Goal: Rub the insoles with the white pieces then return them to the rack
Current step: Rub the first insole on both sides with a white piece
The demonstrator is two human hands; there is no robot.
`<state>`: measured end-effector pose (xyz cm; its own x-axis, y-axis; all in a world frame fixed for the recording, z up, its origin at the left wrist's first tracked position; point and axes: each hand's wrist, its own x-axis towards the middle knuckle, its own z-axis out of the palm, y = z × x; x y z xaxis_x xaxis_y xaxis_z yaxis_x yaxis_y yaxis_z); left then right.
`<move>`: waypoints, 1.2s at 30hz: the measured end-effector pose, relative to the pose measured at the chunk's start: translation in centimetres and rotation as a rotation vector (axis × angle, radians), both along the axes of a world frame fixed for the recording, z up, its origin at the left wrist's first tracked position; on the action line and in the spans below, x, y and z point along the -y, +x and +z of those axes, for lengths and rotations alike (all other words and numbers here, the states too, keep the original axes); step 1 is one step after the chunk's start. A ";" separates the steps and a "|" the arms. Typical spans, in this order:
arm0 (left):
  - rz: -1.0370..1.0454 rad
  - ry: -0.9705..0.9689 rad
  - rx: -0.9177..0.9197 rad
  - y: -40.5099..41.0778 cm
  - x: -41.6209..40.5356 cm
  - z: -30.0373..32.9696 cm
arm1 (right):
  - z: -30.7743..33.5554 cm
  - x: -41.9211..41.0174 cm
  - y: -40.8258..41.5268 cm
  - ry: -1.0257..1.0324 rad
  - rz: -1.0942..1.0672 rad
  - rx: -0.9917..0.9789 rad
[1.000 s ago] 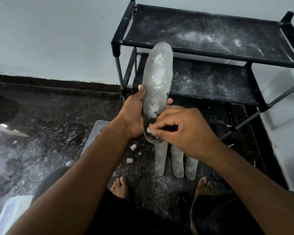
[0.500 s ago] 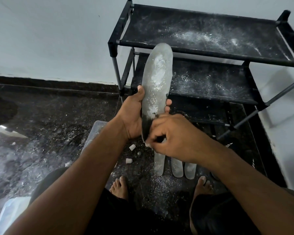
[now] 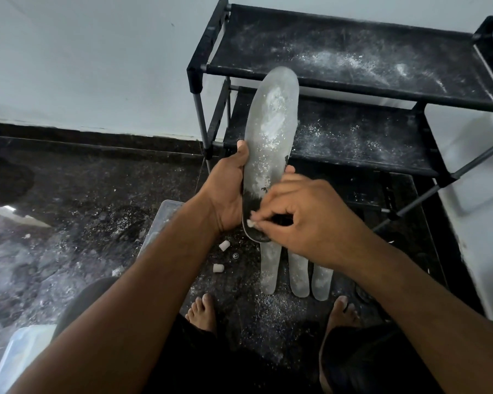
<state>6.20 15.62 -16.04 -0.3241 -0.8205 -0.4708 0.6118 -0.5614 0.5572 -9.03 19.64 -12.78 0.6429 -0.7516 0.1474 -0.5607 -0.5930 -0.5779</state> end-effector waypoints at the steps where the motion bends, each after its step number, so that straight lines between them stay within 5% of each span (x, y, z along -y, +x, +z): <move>1: -0.004 -0.002 0.001 -0.1 0.0 0.0 | -0.2 -0.1 0.3 -0.003 0.029 -0.020; 4: -0.027 -0.001 -0.015 0.2 0.0 0.0 | -0.6 -0.1 0.0 0.070 0.072 -0.194; 9: 0.002 0.008 -0.029 0.1 0.0 0.0 | 0.1 0.2 -0.4 -0.001 -0.020 -0.059; 14: -0.013 0.007 -0.010 0.3 0.0 -0.1 | -0.3 -0.1 -0.4 0.017 0.021 -0.295; 18: 0.012 0.012 -0.004 0.1 0.0 0.0 | 0.6 -0.3 -0.3 -0.073 0.005 -0.176; 22: -0.010 0.010 0.003 0.1 0.0 -0.1 | -0.2 -0.1 -0.2 0.024 0.040 -0.298; 28: 0.016 0.023 0.004 -0.1 0.1 -0.2 | 0.4 0.3 -0.4 -0.085 -0.078 -0.095; 33: -0.004 0.011 0.036 0.0 0.0 0.0 | 0.2 0.0 -0.9 0.268 0.026 -0.004; 36: 0.005 0.031 0.002 -0.1 0.2 -0.3 | 0.0 1.0 -1.6 -0.018 -0.186 0.047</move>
<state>6.09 15.46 -16.31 -0.3192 -0.8072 -0.4965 0.6135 -0.5753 0.5409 -10.64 18.66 -12.76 0.4858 -0.8535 0.1886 -0.6344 -0.4927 -0.5957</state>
